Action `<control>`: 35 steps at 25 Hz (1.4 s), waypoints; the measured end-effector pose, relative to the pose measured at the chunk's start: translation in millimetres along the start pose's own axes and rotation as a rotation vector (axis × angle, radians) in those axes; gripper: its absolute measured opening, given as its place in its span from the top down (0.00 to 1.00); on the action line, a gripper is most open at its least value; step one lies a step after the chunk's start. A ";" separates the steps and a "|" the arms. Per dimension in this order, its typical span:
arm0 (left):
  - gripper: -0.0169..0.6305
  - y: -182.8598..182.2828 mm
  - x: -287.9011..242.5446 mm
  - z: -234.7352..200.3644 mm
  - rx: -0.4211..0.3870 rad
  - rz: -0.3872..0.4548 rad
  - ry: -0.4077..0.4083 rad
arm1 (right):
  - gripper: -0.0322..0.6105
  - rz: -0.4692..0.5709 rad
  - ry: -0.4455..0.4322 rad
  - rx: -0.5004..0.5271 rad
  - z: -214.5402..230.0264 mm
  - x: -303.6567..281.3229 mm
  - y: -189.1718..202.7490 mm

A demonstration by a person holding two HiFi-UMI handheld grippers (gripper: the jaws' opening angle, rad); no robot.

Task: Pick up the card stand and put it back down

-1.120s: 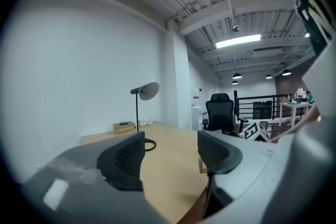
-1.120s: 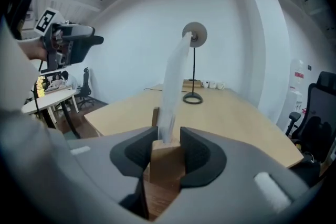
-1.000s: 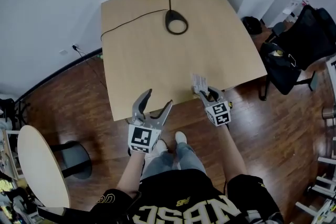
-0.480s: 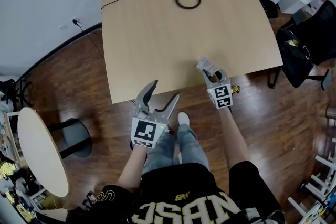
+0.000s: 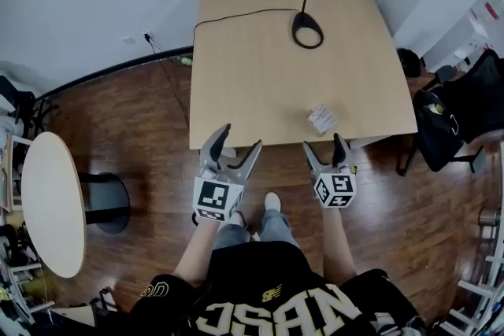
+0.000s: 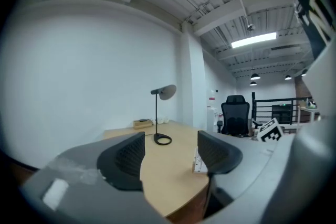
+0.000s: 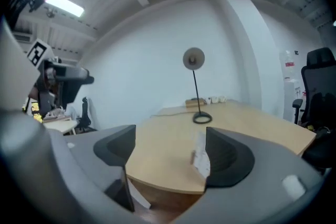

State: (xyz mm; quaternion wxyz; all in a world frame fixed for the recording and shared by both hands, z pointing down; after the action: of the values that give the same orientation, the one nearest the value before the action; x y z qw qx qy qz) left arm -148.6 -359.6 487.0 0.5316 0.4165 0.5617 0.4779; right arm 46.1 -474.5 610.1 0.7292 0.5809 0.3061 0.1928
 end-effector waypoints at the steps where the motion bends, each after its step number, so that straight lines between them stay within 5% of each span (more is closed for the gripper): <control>1: 0.48 -6.9 17.2 -4.7 -0.007 0.020 -0.024 | 0.31 0.036 -0.021 -0.002 -23.5 10.2 -14.8; 7: 0.48 -22.2 119.8 -31.8 -0.052 0.116 -0.092 | 0.31 0.164 -0.110 0.088 -153.2 60.5 -77.8; 15: 0.49 17.6 256.0 -38.5 -0.041 0.137 -0.066 | 0.30 0.193 0.023 0.117 -288.6 167.8 -74.1; 18: 0.49 21.5 290.8 -38.7 0.001 0.153 -0.074 | 0.30 0.203 0.065 0.132 -312.6 189.5 -84.7; 26: 0.49 -6.3 327.1 -29.3 0.044 0.240 -0.044 | 0.31 0.177 0.009 0.207 -376.2 206.7 -89.4; 35: 0.51 -25.5 330.7 13.1 0.060 0.285 -0.008 | 0.31 0.185 -0.004 0.195 -363.7 236.0 -83.4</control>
State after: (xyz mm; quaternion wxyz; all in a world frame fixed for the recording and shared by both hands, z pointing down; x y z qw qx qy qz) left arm -163.6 -40.6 396.5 0.4481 0.5096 0.5087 0.5298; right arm -29.7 -80.0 427.0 0.6490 0.6750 0.2673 0.2273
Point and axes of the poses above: the fingertips, and each gripper's own axes: x backward along the fingers, z to its right, y out of its underside, the point moved 3 cm from there along x, backward along the fingers, and after that the axes turned 2 degrees about x, right-handed, at the moved point
